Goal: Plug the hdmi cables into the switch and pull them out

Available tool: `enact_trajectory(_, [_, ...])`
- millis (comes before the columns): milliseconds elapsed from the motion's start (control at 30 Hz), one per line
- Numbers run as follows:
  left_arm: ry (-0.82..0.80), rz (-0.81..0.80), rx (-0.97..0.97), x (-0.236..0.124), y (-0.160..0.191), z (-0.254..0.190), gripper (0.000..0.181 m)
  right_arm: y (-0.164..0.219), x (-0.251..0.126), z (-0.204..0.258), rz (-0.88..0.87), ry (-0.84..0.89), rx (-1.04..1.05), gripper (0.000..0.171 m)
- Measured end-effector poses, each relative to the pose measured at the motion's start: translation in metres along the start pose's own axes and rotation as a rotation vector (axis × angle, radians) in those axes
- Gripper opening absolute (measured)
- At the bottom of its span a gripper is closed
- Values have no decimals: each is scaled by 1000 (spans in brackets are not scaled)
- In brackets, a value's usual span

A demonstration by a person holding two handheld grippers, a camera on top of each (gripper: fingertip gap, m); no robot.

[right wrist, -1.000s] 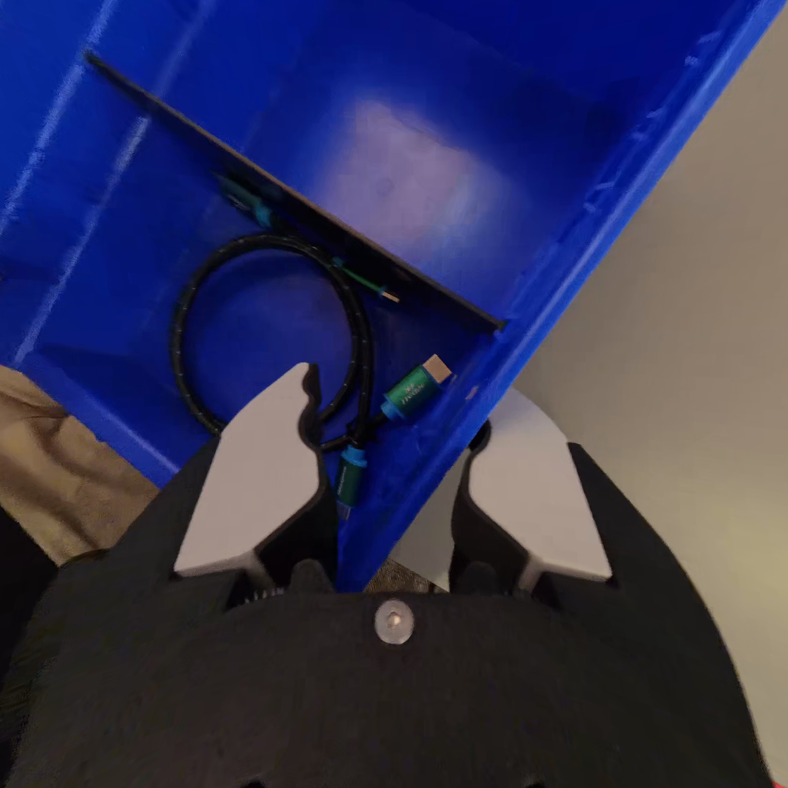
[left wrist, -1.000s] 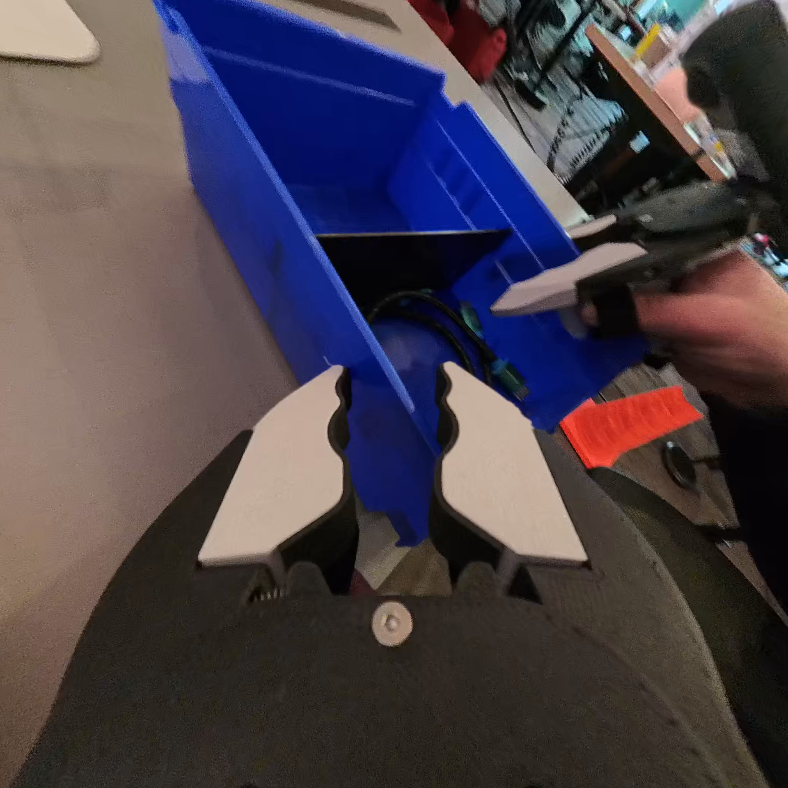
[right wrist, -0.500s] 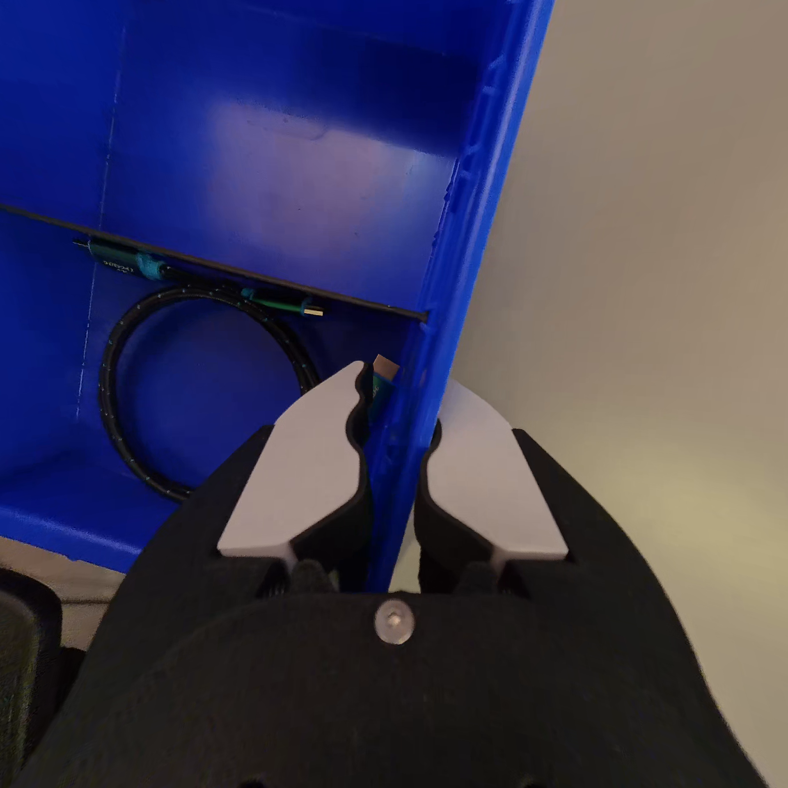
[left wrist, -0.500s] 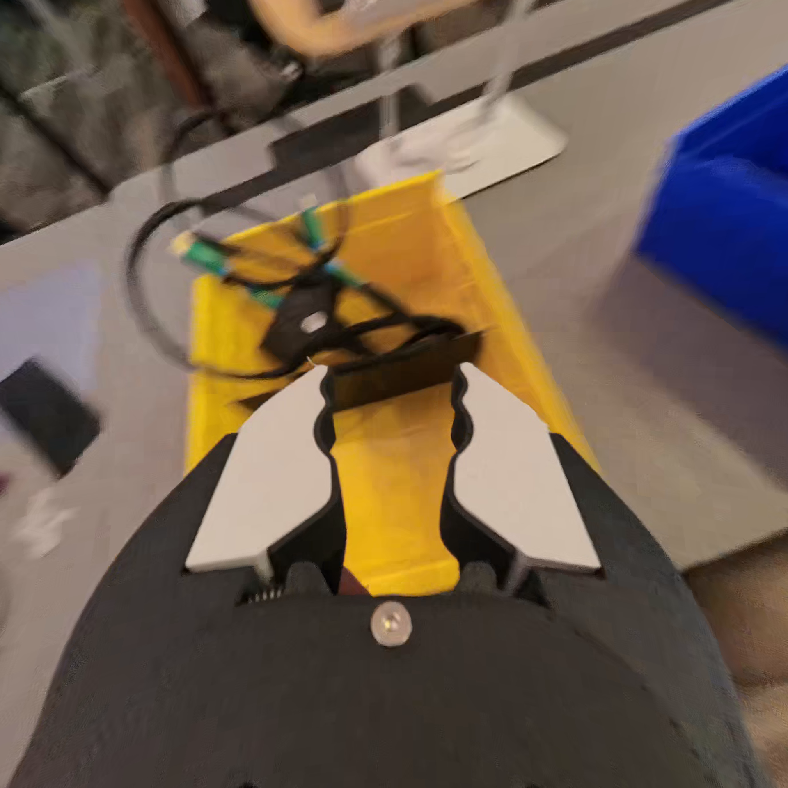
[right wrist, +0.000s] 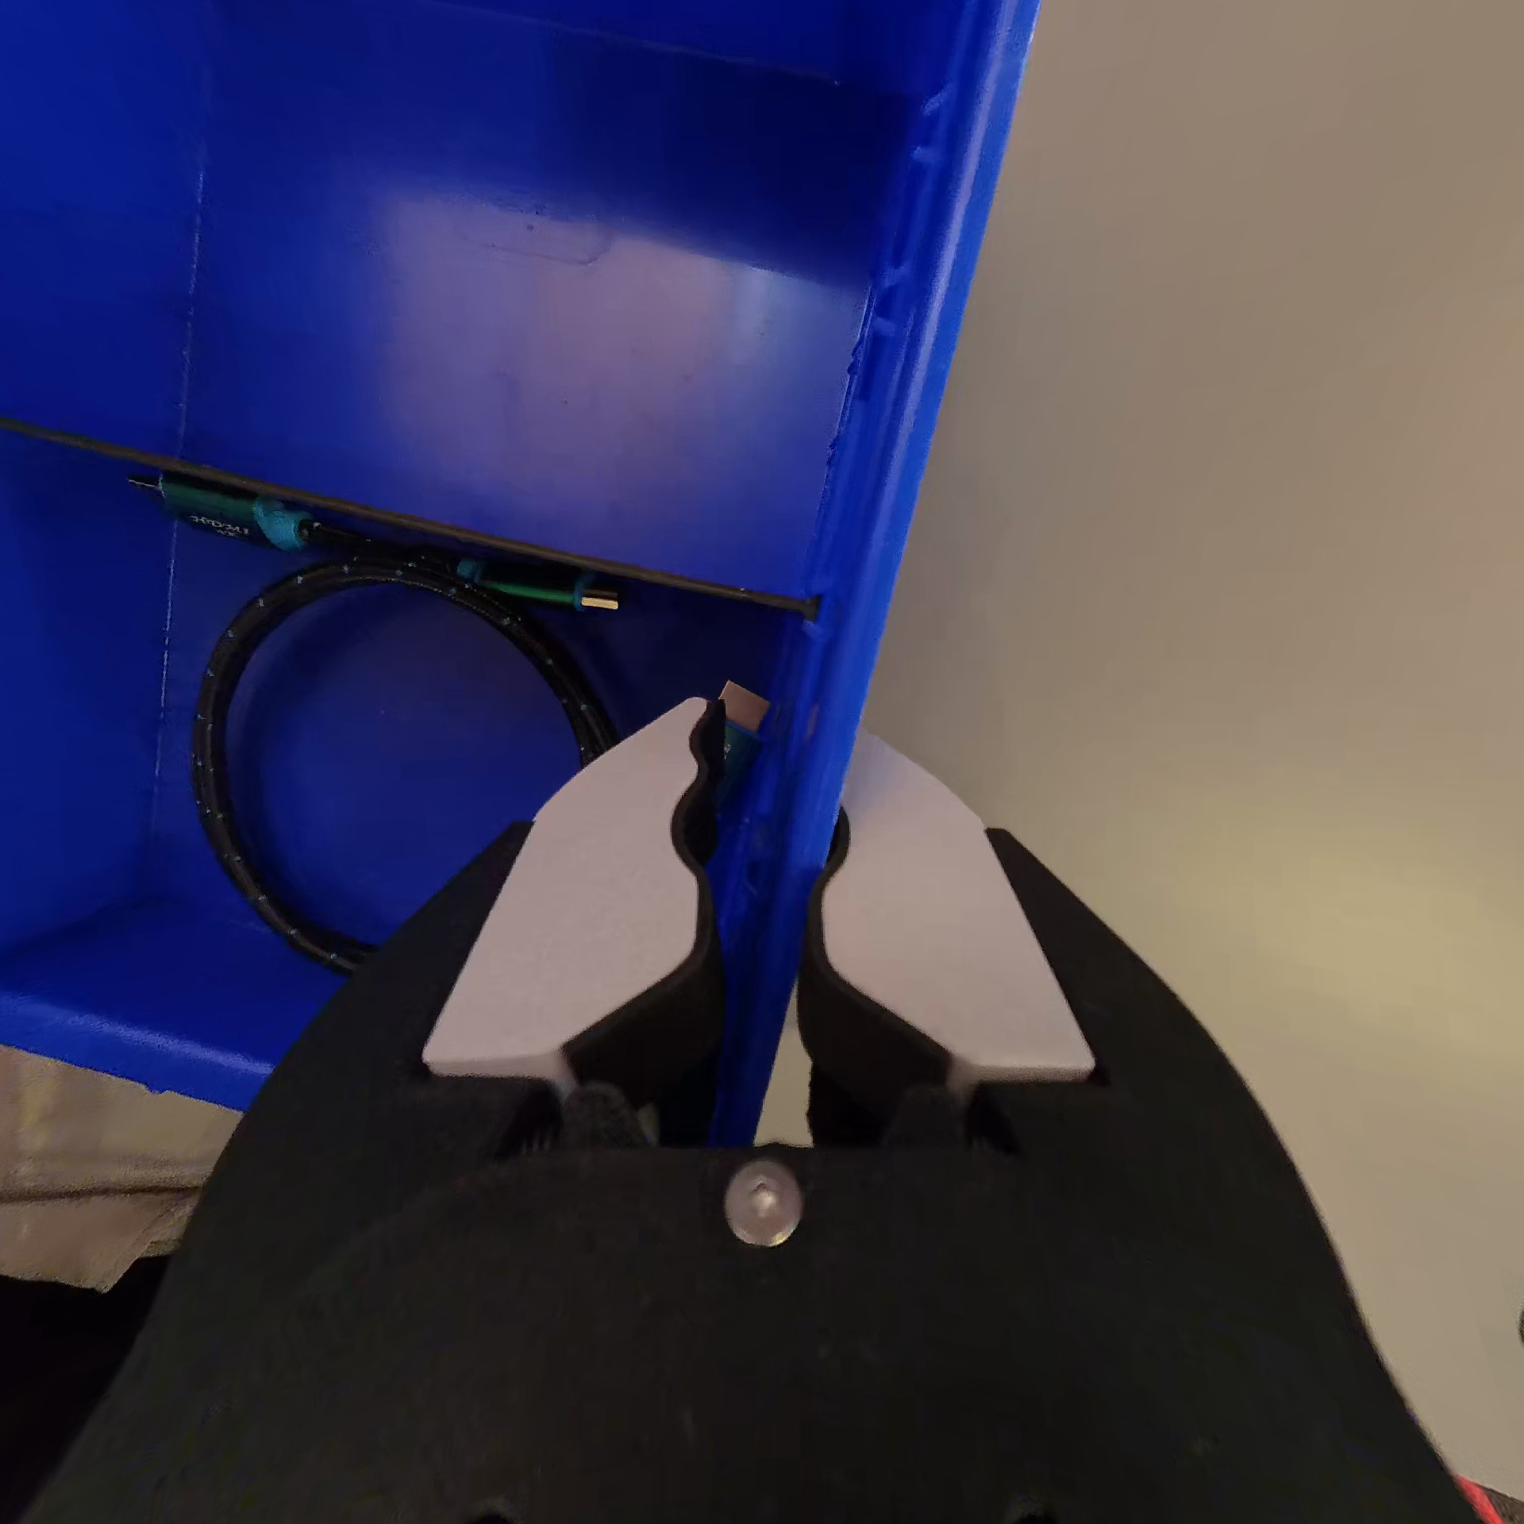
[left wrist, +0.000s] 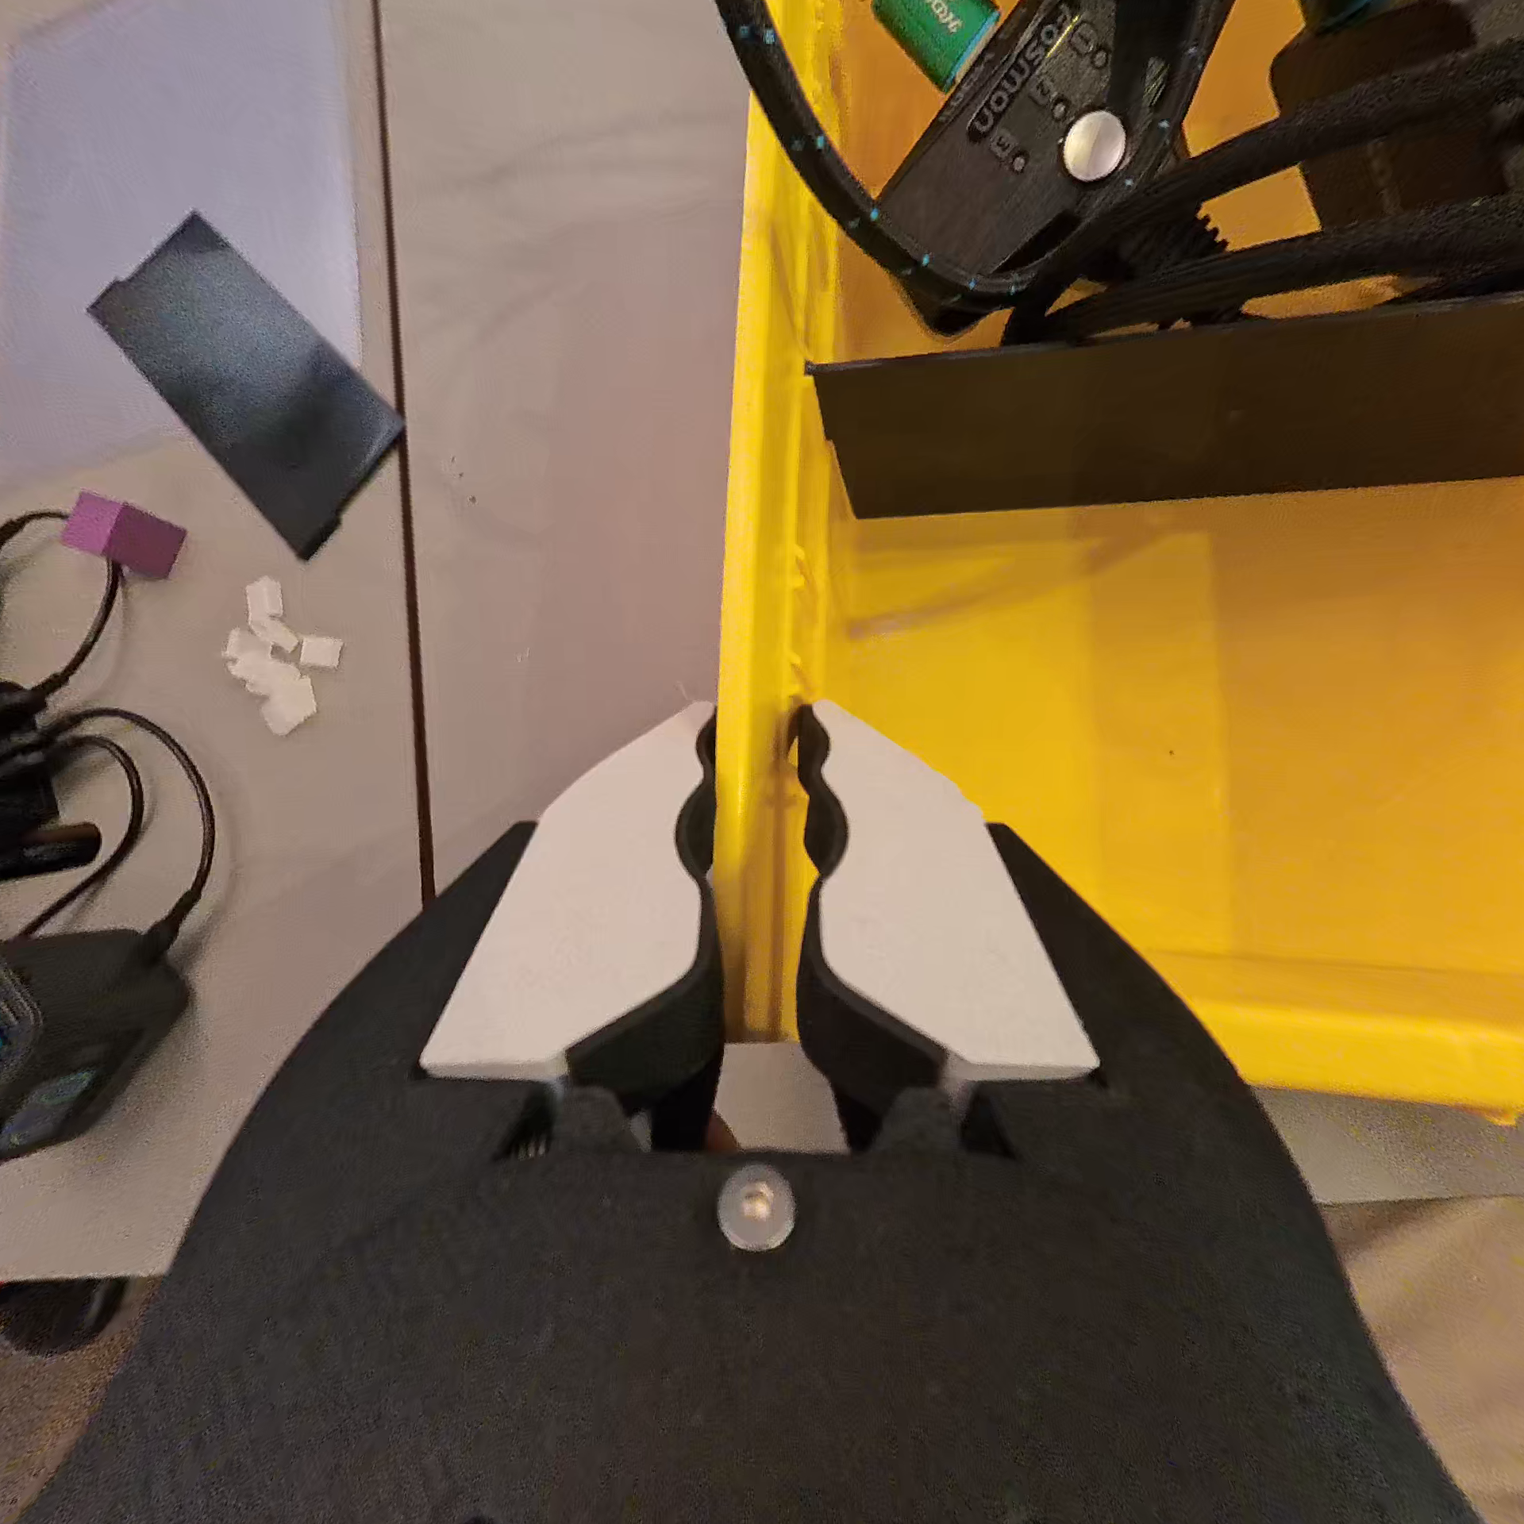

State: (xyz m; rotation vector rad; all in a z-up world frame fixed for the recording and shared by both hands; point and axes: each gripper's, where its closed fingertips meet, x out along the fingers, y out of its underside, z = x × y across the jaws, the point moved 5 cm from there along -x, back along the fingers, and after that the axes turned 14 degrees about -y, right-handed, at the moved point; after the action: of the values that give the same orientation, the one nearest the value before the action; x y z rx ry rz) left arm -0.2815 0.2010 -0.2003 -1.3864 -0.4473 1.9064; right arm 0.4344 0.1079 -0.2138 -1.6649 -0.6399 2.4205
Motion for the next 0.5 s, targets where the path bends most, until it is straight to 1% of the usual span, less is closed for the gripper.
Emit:
enact_trajectory(200, [-44,20,-57,-6,25,35,12,4,-11,-27,-21,13,62,16])
enact_trajectory(300, [-55,16,-70,-4,37,58,12,8,-16,-42,-33,-21,111,16])
enact_trajectory(367, [-57,22,-105,-1,42,72,11,9,-17,-46,-30,-27,113,16])
enact_trajectory(500, [-44,15,-106,8,45,93,11,8,-17,-48,-25,-15,92,17])
